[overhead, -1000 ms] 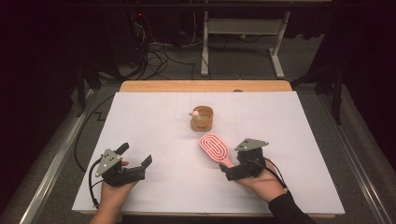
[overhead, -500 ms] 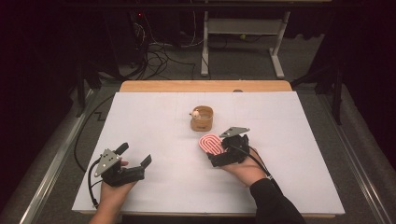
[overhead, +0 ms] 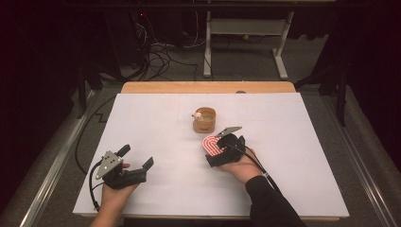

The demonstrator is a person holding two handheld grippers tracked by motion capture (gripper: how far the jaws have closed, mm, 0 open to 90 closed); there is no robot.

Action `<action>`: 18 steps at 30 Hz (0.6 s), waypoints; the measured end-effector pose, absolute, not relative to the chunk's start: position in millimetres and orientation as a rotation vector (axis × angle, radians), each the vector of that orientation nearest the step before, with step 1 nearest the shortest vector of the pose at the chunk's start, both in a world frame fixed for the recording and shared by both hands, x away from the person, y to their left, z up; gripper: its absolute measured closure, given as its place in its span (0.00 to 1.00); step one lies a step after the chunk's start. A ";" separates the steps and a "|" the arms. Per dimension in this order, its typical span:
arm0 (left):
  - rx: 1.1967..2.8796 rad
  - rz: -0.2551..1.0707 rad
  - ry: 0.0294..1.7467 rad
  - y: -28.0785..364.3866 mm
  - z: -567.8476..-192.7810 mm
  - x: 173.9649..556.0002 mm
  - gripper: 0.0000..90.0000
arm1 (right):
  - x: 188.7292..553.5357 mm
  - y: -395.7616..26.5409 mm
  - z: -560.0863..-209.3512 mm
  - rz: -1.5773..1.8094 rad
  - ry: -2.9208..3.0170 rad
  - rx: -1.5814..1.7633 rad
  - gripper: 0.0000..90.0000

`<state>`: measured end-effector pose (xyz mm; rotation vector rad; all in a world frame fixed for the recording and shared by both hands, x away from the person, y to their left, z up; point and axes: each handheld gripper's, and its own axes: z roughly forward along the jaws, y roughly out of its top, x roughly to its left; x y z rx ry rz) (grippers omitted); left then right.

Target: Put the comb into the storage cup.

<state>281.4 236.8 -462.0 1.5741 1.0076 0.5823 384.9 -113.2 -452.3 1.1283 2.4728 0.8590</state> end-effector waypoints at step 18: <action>1.573 0.580 1.010 238.1 -462.3 281.8 0.00 | 387.0 -112.9 -447.2 0.844 2.473 1.154 0.17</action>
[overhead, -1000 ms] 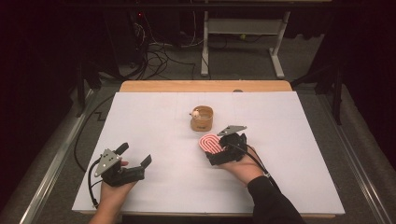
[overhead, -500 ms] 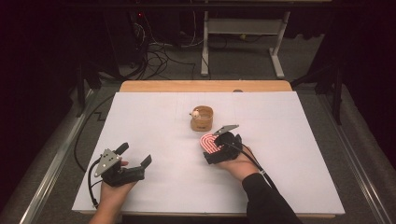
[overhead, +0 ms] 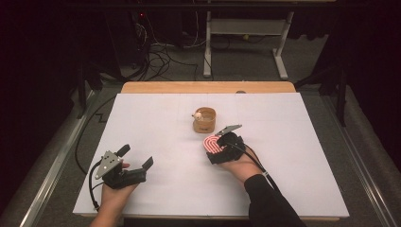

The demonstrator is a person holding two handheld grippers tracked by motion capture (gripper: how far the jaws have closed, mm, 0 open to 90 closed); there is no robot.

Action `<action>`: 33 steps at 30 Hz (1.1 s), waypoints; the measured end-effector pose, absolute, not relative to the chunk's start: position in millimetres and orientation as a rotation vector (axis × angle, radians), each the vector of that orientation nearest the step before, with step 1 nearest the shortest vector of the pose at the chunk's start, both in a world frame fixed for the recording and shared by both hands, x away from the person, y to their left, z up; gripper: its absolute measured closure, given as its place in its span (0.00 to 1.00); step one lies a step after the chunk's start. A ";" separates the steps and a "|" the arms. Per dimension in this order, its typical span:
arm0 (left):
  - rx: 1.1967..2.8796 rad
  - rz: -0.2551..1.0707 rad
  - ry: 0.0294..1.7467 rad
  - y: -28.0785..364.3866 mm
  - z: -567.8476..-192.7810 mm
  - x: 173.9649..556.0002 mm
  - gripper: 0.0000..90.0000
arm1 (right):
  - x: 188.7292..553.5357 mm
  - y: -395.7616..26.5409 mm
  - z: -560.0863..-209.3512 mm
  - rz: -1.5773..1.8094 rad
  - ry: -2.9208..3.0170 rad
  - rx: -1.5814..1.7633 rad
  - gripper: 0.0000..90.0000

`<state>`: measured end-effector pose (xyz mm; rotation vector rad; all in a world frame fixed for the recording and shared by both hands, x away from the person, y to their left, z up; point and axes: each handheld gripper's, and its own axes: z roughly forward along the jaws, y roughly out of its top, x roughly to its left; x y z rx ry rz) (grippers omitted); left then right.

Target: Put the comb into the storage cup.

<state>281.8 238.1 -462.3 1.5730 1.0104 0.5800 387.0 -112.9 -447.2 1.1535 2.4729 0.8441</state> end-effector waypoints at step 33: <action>1.557 0.582 1.020 241.8 -461.9 281.4 0.00 | 391.1 -109.0 -449.8 0.818 2.484 1.212 0.21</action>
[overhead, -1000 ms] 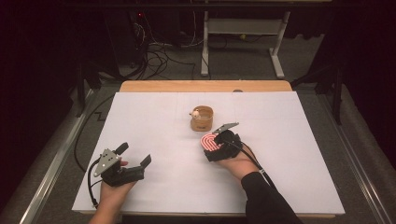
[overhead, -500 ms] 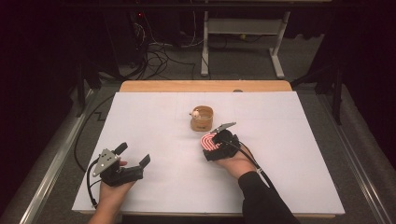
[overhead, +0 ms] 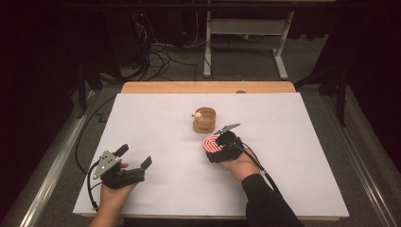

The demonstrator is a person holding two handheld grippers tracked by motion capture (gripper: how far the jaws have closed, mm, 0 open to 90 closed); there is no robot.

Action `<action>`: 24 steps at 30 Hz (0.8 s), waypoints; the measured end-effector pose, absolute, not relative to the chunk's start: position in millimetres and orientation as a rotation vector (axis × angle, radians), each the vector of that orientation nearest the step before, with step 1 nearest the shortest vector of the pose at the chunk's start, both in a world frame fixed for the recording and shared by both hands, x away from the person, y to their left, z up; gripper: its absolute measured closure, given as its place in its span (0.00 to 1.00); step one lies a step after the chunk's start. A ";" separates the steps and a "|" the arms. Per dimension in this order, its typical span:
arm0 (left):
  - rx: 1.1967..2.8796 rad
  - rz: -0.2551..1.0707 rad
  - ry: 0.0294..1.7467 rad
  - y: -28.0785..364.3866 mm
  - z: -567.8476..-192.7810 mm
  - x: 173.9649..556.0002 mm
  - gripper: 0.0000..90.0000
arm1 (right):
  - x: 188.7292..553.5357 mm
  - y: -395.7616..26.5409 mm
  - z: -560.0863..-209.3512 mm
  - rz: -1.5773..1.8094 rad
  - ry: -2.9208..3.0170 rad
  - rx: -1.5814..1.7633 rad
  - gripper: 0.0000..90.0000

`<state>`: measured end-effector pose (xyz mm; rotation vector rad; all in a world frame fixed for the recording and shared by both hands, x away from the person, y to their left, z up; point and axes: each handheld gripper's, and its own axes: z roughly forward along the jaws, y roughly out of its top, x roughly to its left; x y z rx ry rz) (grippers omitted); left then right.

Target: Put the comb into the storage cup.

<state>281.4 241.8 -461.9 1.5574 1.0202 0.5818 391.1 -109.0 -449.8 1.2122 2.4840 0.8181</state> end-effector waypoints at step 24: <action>1.553 0.582 1.021 242.9 -461.9 281.7 0.00 | 390.4 -108.5 -449.4 0.824 2.498 1.180 0.23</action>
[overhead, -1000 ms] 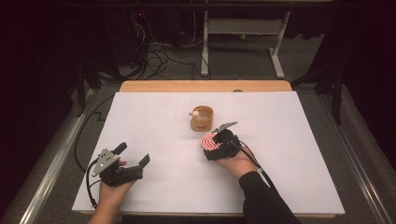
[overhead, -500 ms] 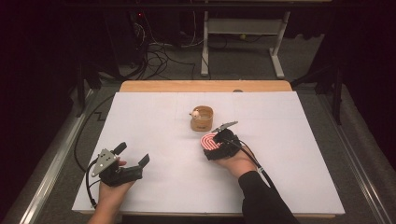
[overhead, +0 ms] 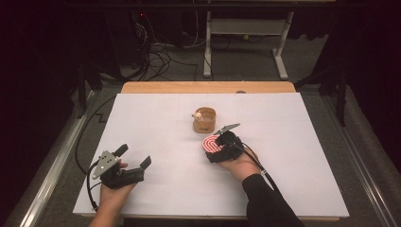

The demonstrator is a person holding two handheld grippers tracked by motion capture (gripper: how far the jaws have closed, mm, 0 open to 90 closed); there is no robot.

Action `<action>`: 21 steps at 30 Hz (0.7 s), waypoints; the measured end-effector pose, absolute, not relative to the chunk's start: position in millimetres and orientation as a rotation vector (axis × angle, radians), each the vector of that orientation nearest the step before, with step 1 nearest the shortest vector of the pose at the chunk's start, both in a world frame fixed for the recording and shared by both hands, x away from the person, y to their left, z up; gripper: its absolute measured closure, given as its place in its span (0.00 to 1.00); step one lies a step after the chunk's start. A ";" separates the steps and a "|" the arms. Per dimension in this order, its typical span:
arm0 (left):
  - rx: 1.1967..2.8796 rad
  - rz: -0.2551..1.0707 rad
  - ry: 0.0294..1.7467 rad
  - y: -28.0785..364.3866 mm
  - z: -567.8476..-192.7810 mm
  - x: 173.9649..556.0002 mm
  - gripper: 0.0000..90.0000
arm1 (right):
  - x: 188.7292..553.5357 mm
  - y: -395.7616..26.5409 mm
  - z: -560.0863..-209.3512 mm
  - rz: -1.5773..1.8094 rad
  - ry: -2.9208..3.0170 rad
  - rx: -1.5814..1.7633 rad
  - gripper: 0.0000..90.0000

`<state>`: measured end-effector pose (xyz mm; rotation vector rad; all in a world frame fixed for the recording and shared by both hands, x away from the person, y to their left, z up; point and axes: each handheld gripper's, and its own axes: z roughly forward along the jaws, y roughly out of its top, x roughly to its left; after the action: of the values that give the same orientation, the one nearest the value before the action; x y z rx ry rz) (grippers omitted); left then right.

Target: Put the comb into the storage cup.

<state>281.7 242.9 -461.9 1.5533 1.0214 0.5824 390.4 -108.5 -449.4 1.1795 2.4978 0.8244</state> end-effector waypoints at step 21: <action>1.571 0.579 1.018 240.1 -463.1 282.2 0.00 | 368.0 -143.4 -422.3 1.063 2.315 1.108 0.23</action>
<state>282.2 240.1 -463.1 1.5709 1.0179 0.5786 368.0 -143.4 -422.3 1.1081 2.3148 1.0630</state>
